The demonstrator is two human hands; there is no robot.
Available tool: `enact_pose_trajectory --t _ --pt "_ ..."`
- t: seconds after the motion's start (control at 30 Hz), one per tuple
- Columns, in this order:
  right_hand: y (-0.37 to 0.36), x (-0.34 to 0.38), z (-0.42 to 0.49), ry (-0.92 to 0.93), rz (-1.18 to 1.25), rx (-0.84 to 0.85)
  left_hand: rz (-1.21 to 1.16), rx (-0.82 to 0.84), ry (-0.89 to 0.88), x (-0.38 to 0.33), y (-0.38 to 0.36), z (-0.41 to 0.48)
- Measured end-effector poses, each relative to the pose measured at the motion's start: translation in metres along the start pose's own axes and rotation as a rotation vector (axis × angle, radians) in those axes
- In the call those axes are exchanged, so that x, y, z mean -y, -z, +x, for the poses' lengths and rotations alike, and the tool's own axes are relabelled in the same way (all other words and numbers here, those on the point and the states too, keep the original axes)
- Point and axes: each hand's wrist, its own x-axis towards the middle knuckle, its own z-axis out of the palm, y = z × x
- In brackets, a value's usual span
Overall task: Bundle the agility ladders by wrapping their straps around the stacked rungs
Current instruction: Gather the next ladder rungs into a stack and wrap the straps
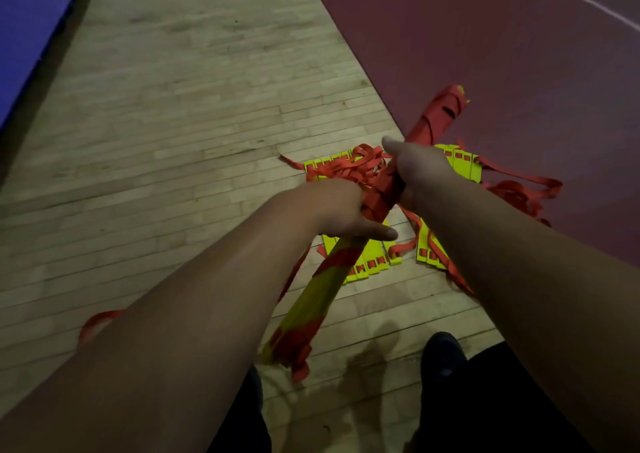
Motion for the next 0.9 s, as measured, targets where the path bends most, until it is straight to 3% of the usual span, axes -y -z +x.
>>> enact_pose_trajectory --t 0.07,0.13,0.23,0.33,0.4,0.47,0.53,0.63,0.73,0.9 --pt "-0.002 0.002 0.0 -0.023 0.003 0.059 0.074 -0.079 0.02 -0.003 -0.007 0.004" --pt "-0.003 0.005 -0.004 -0.034 -0.017 0.114 -0.058 -0.059 0.01 0.003 -0.006 0.007" --pt "-0.001 0.009 -0.015 -0.002 0.047 0.204 -0.402 0.021 -0.026 0.016 0.004 0.003" --pt "0.003 0.018 -0.029 -0.025 0.34 0.415 -0.906 0.084 -0.069 0.019 0.01 -0.005" --pt "0.004 0.024 -0.038 -0.034 0.504 0.541 -1.175 0.158 -0.175 0.018 0.014 -0.009" --pt "0.004 0.029 -0.042 -0.046 0.585 0.606 -1.266 0.264 -0.329 0.016 0.013 -0.01" --pt "0.004 0.032 -0.043 -0.075 0.637 0.638 -1.241 0.292 -0.342 0.013 0.012 -0.008" --pt "0.006 0.032 -0.037 -0.085 0.551 0.58 -1.058 0.218 -0.192 0.012 0.013 -0.008" --pt "0.009 0.026 -0.022 -0.119 0.368 0.407 -0.696 0.107 -0.111 0.015 0.02 -0.011" --pt "0.001 0.005 -0.004 -0.092 0.125 0.097 -0.179 0.106 -0.041 0.008 0.01 -0.006"
